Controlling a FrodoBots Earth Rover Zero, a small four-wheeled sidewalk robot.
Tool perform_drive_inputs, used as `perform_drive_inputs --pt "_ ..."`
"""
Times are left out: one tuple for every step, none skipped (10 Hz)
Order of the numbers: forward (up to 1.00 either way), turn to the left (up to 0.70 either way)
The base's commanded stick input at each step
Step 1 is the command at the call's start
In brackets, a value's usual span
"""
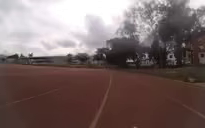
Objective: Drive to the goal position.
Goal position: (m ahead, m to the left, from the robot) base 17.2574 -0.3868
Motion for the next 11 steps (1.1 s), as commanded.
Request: perform_drive_inputs --pt "0.67 0.0" --pt "0.67 0.0" --pt "0.67 0.0" --pt "0.67 0.0" --pt "0.67 0.0" --pt "0.67 0.0" --pt "0.67 0.0" --pt "0.67 0.0" --pt "0.67 0.0" --pt "0.67 0.0" --pt "0.67 0.0"
